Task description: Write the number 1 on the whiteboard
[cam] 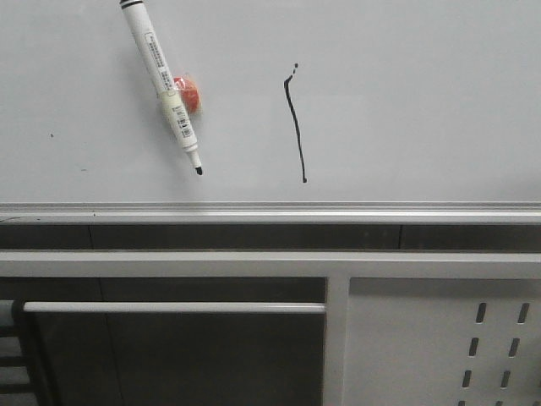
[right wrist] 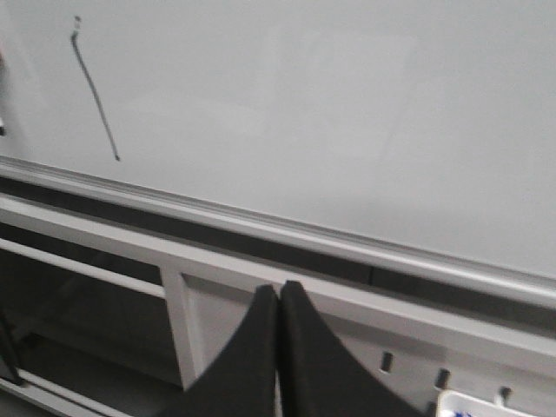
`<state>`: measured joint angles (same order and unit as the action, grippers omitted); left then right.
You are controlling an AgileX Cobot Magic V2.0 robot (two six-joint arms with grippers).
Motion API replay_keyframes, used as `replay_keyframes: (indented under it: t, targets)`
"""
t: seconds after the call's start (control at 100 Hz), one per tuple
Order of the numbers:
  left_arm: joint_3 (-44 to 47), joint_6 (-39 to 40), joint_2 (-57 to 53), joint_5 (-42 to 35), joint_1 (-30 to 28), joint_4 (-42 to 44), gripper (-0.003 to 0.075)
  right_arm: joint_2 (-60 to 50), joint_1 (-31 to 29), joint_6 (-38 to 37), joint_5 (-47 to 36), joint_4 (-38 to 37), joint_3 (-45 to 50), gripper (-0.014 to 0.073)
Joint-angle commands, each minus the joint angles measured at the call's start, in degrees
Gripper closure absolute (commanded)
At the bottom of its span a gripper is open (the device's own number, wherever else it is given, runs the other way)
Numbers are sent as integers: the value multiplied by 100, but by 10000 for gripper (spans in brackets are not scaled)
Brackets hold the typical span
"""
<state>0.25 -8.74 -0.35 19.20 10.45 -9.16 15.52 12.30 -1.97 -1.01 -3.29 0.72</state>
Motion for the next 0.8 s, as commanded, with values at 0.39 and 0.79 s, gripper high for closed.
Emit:
replay_keyframes:
  t: [0.39,0.79]
  targets:
    - [134,-8,-150,-422,-28,-13,738,-1398,-608,-385,1732,-406,157,673]
    - [134,-8,-150,-422,-28,-13,738,-1712,-1843,-374,1856,-350,167,673]
